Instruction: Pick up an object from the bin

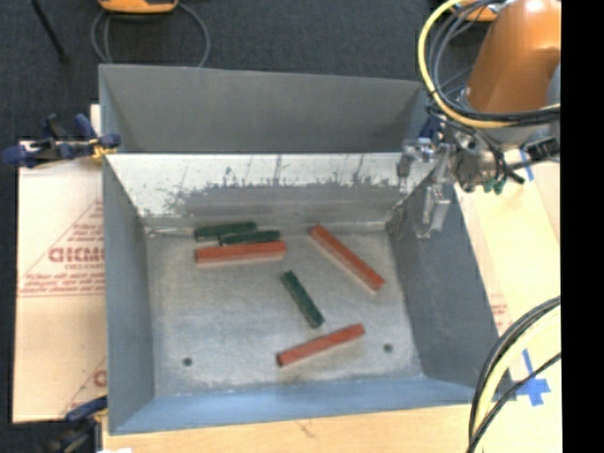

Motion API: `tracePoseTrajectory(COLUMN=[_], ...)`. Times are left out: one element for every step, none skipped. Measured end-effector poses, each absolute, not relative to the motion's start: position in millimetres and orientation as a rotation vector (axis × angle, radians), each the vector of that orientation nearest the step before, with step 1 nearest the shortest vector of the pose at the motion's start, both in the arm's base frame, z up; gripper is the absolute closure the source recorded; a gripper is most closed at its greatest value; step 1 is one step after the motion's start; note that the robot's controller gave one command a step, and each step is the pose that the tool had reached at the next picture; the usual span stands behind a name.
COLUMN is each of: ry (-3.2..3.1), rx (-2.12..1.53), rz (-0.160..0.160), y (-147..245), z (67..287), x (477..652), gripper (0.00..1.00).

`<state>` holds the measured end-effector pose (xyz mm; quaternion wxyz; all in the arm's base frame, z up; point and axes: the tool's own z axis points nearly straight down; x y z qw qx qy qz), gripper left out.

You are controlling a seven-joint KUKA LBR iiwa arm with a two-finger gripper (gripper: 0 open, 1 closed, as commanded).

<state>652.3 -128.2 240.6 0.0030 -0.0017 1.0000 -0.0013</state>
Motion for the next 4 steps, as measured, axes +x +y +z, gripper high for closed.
tracePoseTrajectory(ry=[3.141,3.132,3.133,3.141], rx=[-0.081,-0.083,-0.085,-0.042], rz=[-0.002,-0.006,-0.005,-0.001], y=[-108.3,-109.1,-108.9,-127.7], z=[70.9,77.1,76.5,71.5], x=[641.1,644.1,643.8,653.7], gripper=[0.00,1.00,0.00,0.00])
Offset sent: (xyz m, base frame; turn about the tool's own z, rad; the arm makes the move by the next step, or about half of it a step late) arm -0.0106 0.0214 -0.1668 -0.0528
